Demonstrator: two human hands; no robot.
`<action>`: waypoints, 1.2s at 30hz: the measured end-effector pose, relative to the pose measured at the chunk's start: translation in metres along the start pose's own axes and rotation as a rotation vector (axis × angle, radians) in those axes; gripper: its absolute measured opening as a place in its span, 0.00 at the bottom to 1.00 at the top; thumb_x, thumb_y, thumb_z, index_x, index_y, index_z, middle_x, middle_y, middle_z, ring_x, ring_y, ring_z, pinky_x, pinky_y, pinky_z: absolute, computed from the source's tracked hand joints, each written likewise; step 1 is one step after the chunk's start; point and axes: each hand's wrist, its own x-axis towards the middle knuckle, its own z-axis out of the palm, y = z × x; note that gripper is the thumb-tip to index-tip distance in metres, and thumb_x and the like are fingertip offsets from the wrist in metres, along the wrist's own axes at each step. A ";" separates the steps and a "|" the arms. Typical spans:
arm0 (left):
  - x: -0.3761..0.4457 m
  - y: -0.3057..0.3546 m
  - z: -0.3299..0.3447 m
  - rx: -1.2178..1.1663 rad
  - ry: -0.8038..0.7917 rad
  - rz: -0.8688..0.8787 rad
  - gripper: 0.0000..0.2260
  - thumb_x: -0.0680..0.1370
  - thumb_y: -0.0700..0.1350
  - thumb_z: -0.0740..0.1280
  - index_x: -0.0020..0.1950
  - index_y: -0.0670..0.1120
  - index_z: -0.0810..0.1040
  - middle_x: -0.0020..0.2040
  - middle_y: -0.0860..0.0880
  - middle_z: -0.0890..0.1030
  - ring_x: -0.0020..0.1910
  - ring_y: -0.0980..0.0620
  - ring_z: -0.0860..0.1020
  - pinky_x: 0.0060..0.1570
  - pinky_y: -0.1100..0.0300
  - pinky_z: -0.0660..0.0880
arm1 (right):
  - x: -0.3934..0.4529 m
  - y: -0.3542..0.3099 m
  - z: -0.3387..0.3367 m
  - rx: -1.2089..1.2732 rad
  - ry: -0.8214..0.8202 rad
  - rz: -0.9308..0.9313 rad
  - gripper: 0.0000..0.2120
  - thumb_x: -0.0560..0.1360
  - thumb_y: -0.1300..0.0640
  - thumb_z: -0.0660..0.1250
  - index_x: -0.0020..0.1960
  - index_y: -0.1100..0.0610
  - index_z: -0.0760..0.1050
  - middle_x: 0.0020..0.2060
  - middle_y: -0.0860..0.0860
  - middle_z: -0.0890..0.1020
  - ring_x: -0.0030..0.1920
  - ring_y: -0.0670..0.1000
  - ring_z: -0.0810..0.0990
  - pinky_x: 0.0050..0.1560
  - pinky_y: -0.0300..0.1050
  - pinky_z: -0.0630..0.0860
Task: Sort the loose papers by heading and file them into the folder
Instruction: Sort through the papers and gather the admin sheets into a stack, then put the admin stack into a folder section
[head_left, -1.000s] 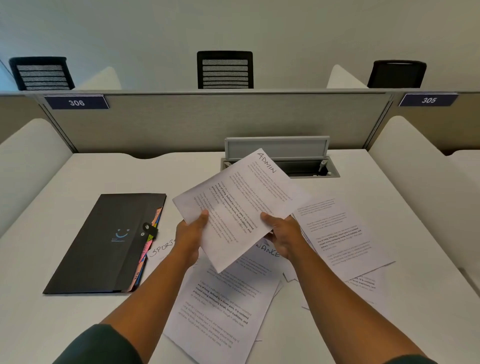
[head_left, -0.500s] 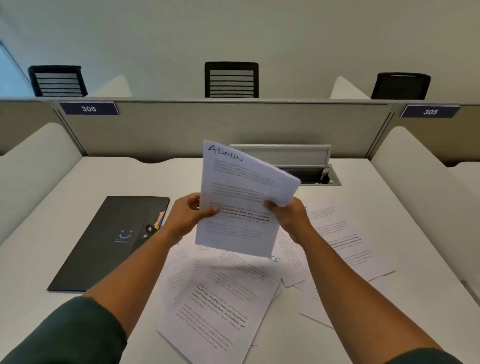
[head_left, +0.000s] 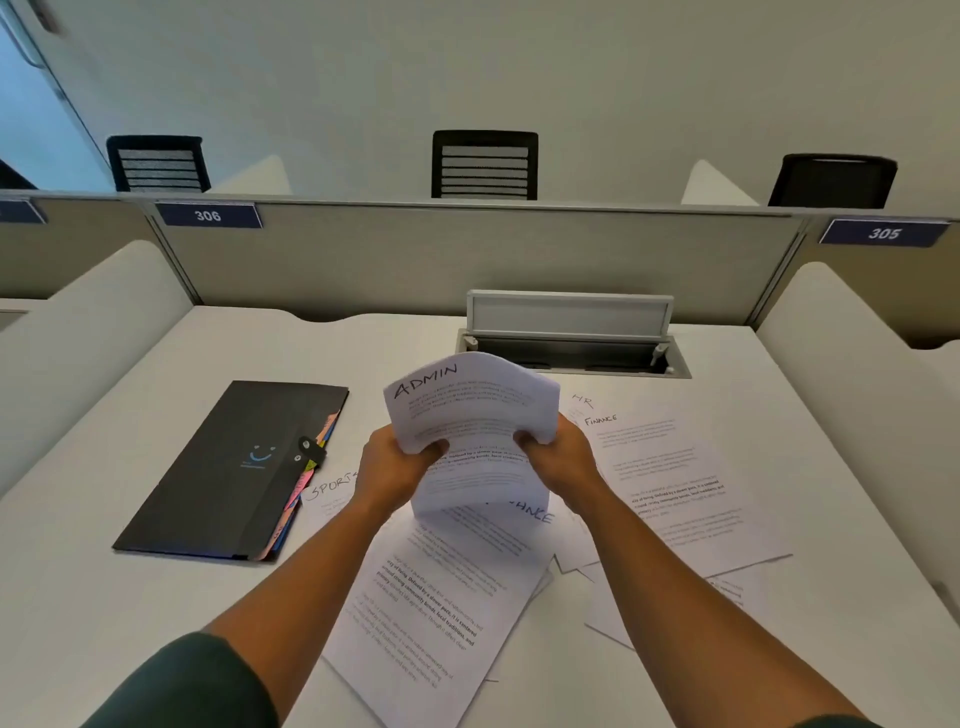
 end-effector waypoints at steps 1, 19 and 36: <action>-0.002 -0.003 0.001 0.015 -0.018 -0.018 0.14 0.74 0.44 0.74 0.60 0.50 0.80 0.55 0.49 0.83 0.52 0.45 0.81 0.52 0.46 0.81 | -0.003 0.005 0.000 -0.025 -0.033 0.016 0.08 0.78 0.56 0.67 0.56 0.49 0.72 0.49 0.49 0.79 0.50 0.51 0.79 0.46 0.42 0.77; 0.008 -0.007 -0.034 -0.248 -0.032 -0.125 0.10 0.79 0.51 0.68 0.57 0.47 0.80 0.48 0.48 0.86 0.42 0.49 0.86 0.40 0.53 0.83 | 0.006 0.006 0.020 0.021 -0.047 0.046 0.11 0.79 0.54 0.65 0.61 0.50 0.72 0.53 0.48 0.80 0.50 0.50 0.81 0.41 0.38 0.77; 0.071 -0.123 -0.158 0.410 0.144 -0.148 0.09 0.77 0.48 0.69 0.57 0.51 0.80 0.54 0.50 0.81 0.48 0.53 0.78 0.46 0.59 0.74 | 0.027 0.000 0.127 0.109 0.055 0.239 0.13 0.78 0.59 0.66 0.62 0.54 0.75 0.54 0.51 0.83 0.51 0.53 0.82 0.51 0.48 0.80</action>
